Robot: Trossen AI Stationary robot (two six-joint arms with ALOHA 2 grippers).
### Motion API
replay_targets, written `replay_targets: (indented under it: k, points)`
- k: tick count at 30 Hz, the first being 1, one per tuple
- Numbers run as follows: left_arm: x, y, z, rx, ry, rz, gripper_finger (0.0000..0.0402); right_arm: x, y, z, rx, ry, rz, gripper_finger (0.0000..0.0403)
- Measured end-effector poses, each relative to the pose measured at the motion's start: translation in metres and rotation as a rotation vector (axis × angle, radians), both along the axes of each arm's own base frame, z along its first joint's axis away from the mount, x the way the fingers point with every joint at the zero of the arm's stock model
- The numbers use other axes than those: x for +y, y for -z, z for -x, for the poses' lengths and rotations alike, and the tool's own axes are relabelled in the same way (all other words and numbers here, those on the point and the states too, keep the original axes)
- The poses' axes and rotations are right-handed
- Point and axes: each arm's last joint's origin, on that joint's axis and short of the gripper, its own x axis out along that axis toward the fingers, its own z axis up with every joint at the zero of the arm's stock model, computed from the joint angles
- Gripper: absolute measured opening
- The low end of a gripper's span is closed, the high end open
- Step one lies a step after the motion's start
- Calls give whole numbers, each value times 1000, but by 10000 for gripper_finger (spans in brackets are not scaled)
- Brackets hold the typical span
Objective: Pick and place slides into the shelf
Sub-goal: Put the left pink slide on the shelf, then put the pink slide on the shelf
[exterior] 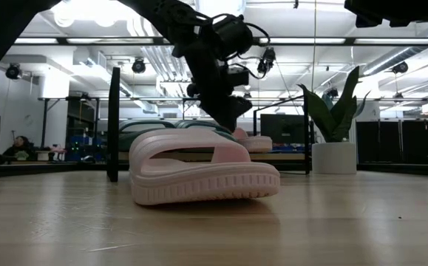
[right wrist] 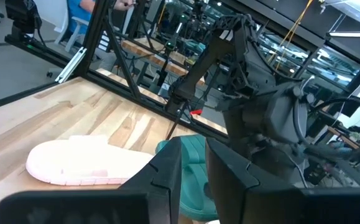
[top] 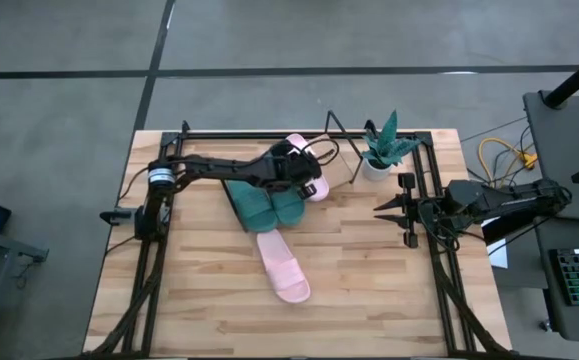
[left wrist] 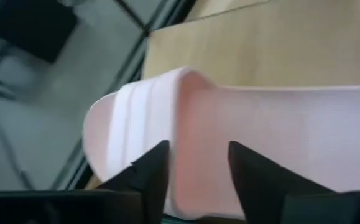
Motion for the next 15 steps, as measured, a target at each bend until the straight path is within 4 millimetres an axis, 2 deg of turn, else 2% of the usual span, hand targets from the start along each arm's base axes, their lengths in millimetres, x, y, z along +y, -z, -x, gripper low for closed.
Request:
replay_targets:
  k: [6,11,15]
  points:
    - [-7,-26,9,-61,37,30,205,0,0,0,2,0,0,63]
    - [-25,-70,26,-158,84,24,210,0,0,0,2,0,0,63]
    - [-52,-95,41,-211,242,128,210,0,0,0,3,0,0,63]
